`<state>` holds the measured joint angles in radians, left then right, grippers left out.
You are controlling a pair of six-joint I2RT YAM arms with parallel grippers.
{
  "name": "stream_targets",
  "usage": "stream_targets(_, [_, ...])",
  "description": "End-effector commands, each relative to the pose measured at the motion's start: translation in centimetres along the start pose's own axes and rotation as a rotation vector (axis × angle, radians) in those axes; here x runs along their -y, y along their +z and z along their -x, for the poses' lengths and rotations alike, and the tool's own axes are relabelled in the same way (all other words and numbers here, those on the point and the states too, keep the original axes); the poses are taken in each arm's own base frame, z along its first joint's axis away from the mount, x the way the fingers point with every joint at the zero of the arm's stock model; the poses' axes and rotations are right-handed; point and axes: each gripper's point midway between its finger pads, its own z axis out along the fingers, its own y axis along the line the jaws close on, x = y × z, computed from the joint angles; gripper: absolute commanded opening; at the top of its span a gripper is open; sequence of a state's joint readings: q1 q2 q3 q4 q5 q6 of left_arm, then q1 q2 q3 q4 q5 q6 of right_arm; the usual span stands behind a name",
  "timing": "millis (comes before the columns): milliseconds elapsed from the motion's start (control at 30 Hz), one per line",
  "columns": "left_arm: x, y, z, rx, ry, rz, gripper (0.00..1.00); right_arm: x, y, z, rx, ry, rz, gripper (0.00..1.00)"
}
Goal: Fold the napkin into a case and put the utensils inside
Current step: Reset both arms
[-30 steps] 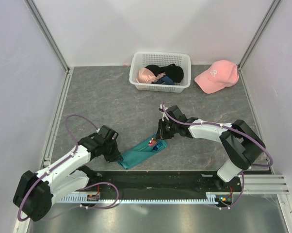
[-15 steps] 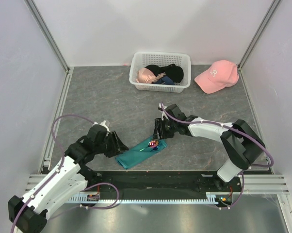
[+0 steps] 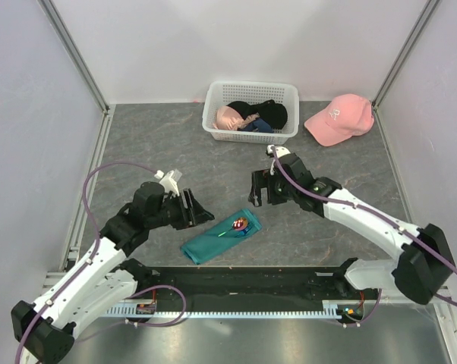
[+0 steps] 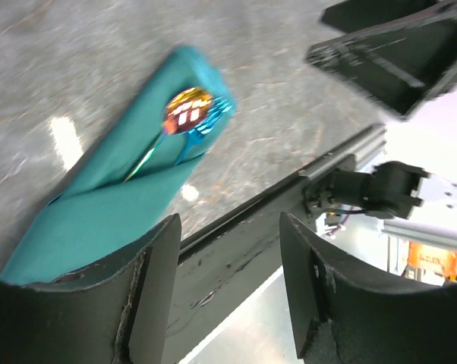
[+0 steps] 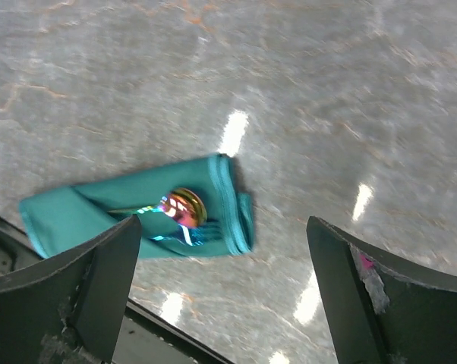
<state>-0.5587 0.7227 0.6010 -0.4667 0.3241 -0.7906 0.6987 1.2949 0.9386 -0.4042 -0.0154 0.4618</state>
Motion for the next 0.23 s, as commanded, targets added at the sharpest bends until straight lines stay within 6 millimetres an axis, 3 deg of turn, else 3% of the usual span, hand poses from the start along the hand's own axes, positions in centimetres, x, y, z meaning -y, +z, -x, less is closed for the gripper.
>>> stream_targets(0, [3.8, -0.3, 1.5, 0.04, 0.125, -0.184, 0.63, 1.4, -1.5, -0.3, 0.088, 0.051, -0.042, 0.98])
stream_targets(67, [4.1, -0.2, 1.3, 0.038, 0.127, -0.206, 0.63, 1.5, -1.3, -1.7, 0.086, 0.073, -0.011, 0.98])
stream_targets(100, [3.9, -0.1, 1.0, 0.029, 0.125, -0.213, 0.63, 0.8, -1.4, -1.2, 0.122, 0.084, 0.029, 0.98])
stream_targets(133, [4.1, 0.0, 1.1, 0.038, 0.125, -0.229, 0.63, 0.9, -1.1, -2.1, 0.106, 0.105, 0.04, 0.98])
stream_targets(200, [4.2, 0.1, 0.7, 0.025, 0.122, -0.249, 0.64, -0.1, -1.1, -2.0, 0.117, 0.117, 0.099, 0.98])
